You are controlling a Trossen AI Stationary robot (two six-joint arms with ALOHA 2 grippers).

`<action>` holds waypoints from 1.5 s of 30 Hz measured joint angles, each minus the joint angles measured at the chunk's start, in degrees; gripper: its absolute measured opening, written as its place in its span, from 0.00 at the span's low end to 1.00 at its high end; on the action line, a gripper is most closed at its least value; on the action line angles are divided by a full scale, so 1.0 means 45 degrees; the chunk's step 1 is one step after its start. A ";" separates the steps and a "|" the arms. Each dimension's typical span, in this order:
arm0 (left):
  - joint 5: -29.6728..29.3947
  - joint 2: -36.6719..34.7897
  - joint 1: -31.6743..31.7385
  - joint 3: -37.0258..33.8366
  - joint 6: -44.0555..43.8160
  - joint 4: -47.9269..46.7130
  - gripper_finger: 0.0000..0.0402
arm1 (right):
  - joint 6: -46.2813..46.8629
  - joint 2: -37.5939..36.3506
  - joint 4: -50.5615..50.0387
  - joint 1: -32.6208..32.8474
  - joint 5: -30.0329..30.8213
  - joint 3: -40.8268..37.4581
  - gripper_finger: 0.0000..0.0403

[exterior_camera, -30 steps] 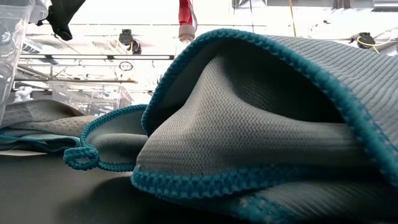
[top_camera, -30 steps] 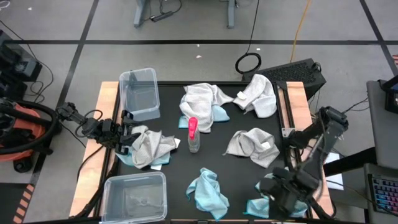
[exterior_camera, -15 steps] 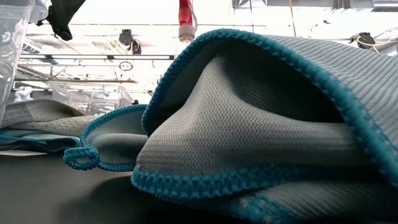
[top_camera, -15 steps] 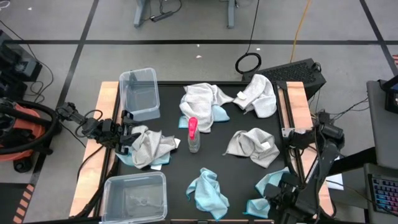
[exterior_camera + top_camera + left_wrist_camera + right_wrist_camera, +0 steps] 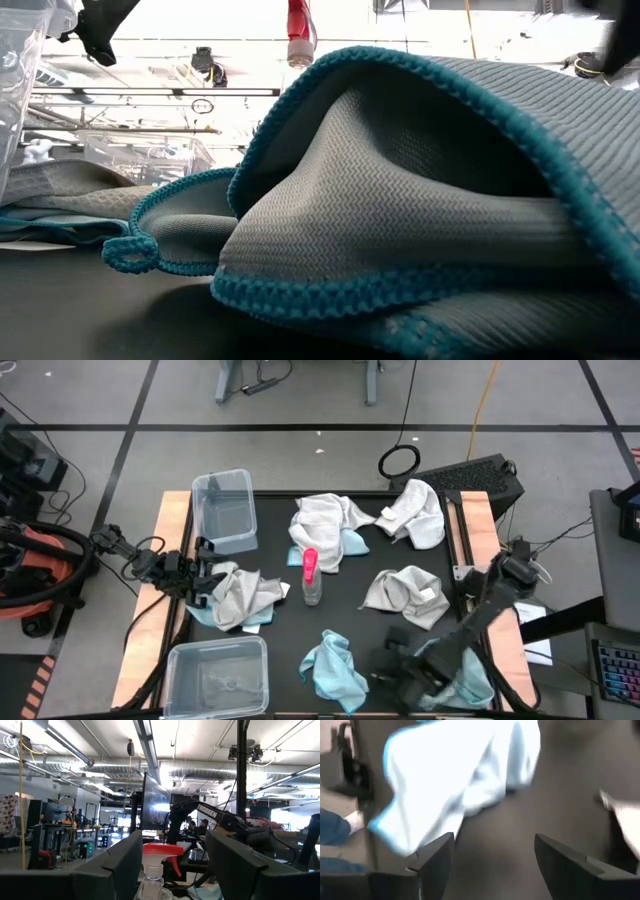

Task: Sort microfiber towel by color & place in baskets
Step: Put the blue towel into the bottom transparent bin

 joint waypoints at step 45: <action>-0.0238 0.0001 -0.0005 0.0000 0.0001 0.0042 0.56 | -0.7424 0.0552 0.6962 -0.5024 -0.5250 -0.0029 0.01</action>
